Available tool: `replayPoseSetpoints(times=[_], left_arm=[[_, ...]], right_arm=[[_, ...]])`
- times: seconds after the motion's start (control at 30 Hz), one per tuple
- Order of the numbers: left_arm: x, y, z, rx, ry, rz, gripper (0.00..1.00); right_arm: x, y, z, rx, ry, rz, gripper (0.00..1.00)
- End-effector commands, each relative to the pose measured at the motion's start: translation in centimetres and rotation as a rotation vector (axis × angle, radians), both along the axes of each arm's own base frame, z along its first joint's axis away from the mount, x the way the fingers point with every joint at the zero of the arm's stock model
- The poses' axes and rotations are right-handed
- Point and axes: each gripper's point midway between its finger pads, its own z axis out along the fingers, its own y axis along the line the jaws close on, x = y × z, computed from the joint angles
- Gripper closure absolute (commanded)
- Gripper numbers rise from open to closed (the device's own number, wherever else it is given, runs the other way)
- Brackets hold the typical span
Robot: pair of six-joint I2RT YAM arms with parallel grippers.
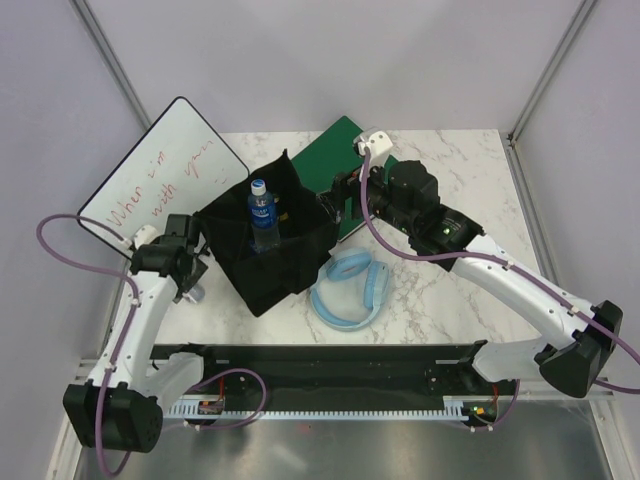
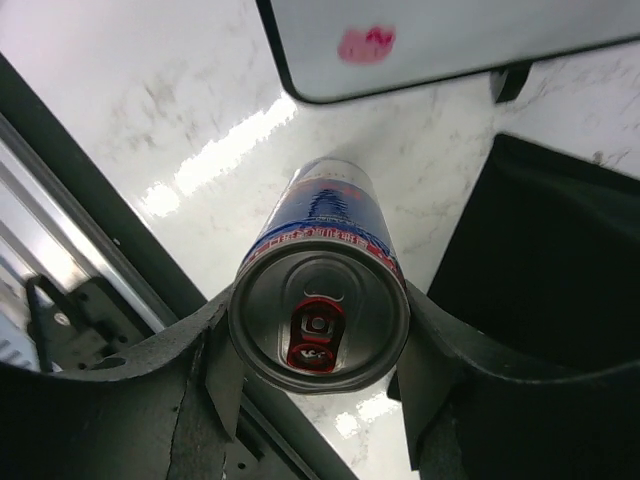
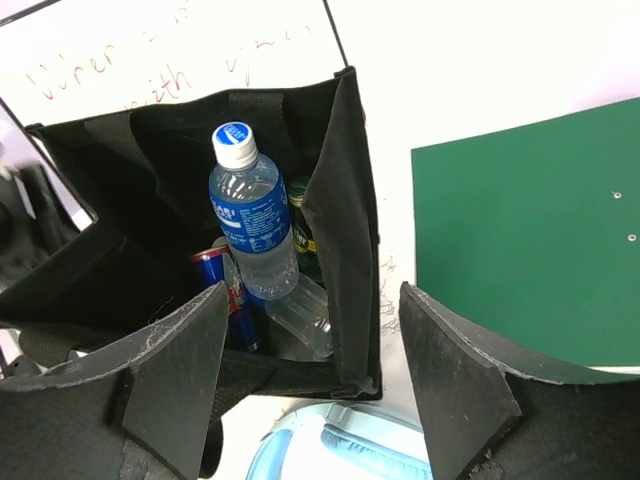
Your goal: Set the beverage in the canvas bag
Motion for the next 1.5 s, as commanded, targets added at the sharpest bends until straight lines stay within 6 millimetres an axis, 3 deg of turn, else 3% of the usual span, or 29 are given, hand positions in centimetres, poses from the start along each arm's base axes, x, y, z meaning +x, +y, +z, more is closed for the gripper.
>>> replayPoseSetpoints(times=[0.0, 0.23, 0.33, 0.37, 0.43, 0.47, 0.53, 0.57, 0.63, 0.83, 1.0, 1.1, 1.13, 1.17, 1.23, 1.27, 1.3, 1.37, 1.4, 1.47], left_arm=[[0.8, 4.2, 9.0, 0.246, -0.178, 0.020, 0.98], [2.0, 5.5, 20.0, 0.390, -0.405, -0.063, 0.98], [3.6, 4.6, 25.1, 0.431, -0.503, -0.200, 0.98], [3.8, 3.7, 27.8, 0.431, -0.566, -0.271, 0.98], [5.1, 2.4, 30.3, 0.420, -0.629, -0.362, 0.98], [5.4, 1.0, 32.8, 0.399, -0.705, -0.442, 0.98], [7.0, -0.6, 34.0, 0.370, -0.728, -0.534, 0.98], [7.2, -2.4, 35.7, 0.344, -0.783, -0.627, 0.98], [8.4, -4.1, 36.1, 0.302, -0.797, -0.708, 0.98], [8.9, -10.5, 39.1, 0.201, -0.923, -0.968, 0.98], [7.8, -16.7, 38.7, 0.120, -0.942, -1.181, 0.98], [7.2, -19.5, 36.1, 0.057, -0.892, -1.265, 0.98], [7.5, -20.3, 33.8, 0.035, -0.833, -1.288, 0.98], [6.9, -20.9, 32.9, 0.028, -0.815, -1.304, 0.98], [6.9, -21.3, 29.5, 0.033, -0.738, -1.297, 0.98], [6.8, -21.3, 28.8, 0.036, -0.730, -1.297, 0.98], [6.6, -21.4, 27.5, 0.036, -0.720, -1.300, 0.98], [6.2, -21.7, 26.5, 0.029, -0.717, -1.316, 0.98], [6.1, -21.8, 25.0, 0.029, -0.697, -1.329, 0.98], [6.4, -22.6, 24.3, 0.024, -0.711, -1.350, 0.98]], right_arm=[[-0.4, 0.7, 0.8, 0.034, -0.014, 0.043, 0.24], [-0.2, 2.2, -0.5, 0.022, 0.044, 0.083, 0.24], [0.1, 2.1, -0.5, 0.019, 0.041, 0.071, 0.25], [0.2, 2.0, -0.7, 0.016, 0.044, 0.065, 0.25], [0.5, 1.9, -1.0, 0.009, 0.047, 0.050, 0.25], [0.5, 1.9, -1.2, 0.004, 0.049, 0.047, 0.25], [0.6, 1.9, -1.6, -0.001, 0.057, 0.042, 0.24], [0.8, 1.8, -1.8, -0.008, 0.062, 0.031, 0.25], [1.0, 1.7, -1.8, -0.018, 0.065, 0.016, 0.24], [2.6, 1.1, -4.1, -0.108, 0.093, -0.042, 0.29], [2.5, 1.4, -4.9, -0.123, 0.134, -0.037, 0.36], [2.5, 1.3, -5.4, -0.129, 0.147, -0.043, 0.44], [2.6, 1.2, -5.5, -0.130, 0.152, -0.046, 0.47], [2.5, 1.4, -5.7, -0.130, 0.160, -0.045, 0.52], [2.6, 1.2, -5.8, -0.127, 0.166, -0.062, 0.75], [2.7, 1.2, -5.9, -0.128, 0.170, -0.066, 0.84], [2.8, 1.2, -5.8, -0.122, 0.175, -0.076, 1.00], [3.2, 1.2, -5.4, -0.117, 0.169, -0.090, 1.00], [3.1, 1.3, -5.3, -0.117, 0.169, -0.087, 1.00], [2.9, 1.8, -4.5, -0.101, 0.160, -0.061, 1.00]])
